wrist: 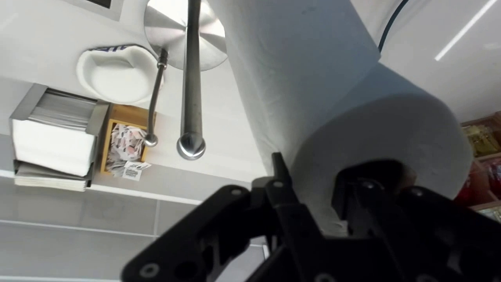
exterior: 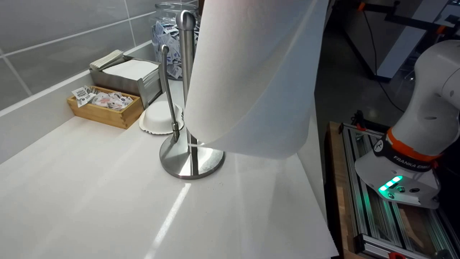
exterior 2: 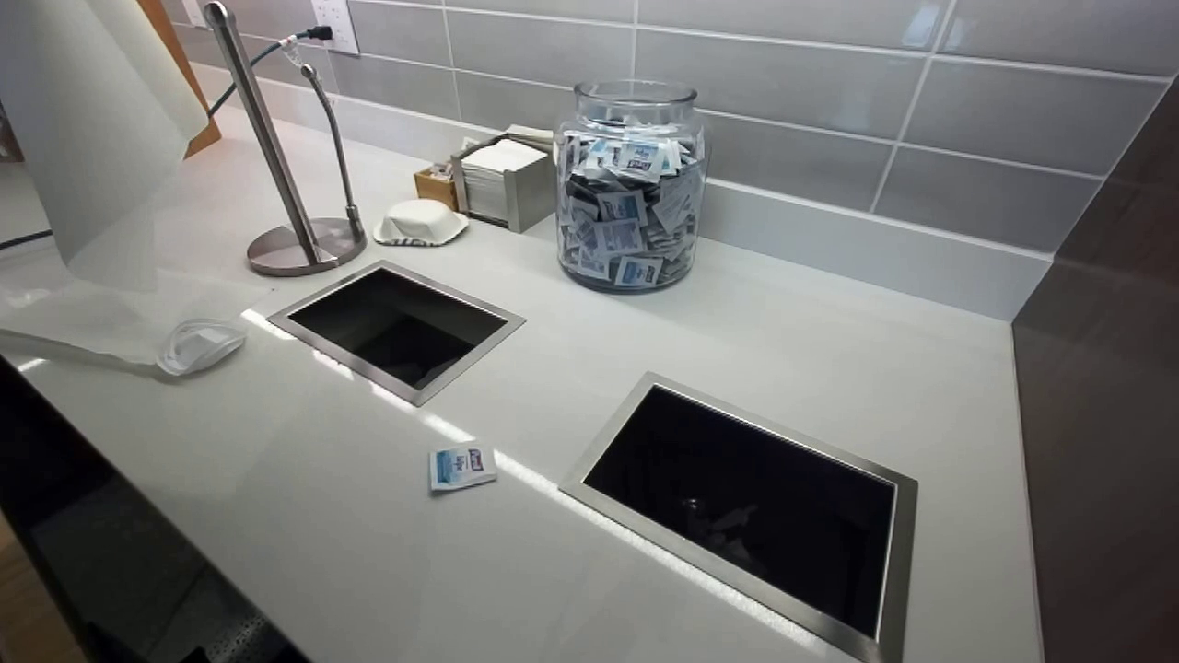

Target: Place the paper towel roll on its holder

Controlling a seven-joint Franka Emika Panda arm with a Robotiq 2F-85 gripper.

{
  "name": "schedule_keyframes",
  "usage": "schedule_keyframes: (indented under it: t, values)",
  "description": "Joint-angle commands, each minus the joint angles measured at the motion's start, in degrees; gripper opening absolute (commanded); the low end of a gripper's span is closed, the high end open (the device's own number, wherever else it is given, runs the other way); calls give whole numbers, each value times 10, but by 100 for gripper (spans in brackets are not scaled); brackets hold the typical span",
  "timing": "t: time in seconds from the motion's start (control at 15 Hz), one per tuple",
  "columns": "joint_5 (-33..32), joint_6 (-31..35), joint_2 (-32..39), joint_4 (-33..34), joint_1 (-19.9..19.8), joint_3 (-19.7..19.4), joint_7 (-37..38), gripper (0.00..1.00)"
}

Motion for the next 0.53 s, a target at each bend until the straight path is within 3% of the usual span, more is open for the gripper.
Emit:
schedule_keyframes:
  t: [0.0, 0.47]
  values:
    - [-40, -20, -18, 32, -25, 24, 41, 7]
    - [-87, -28, -29, 85, -44, 49, 97, 7]
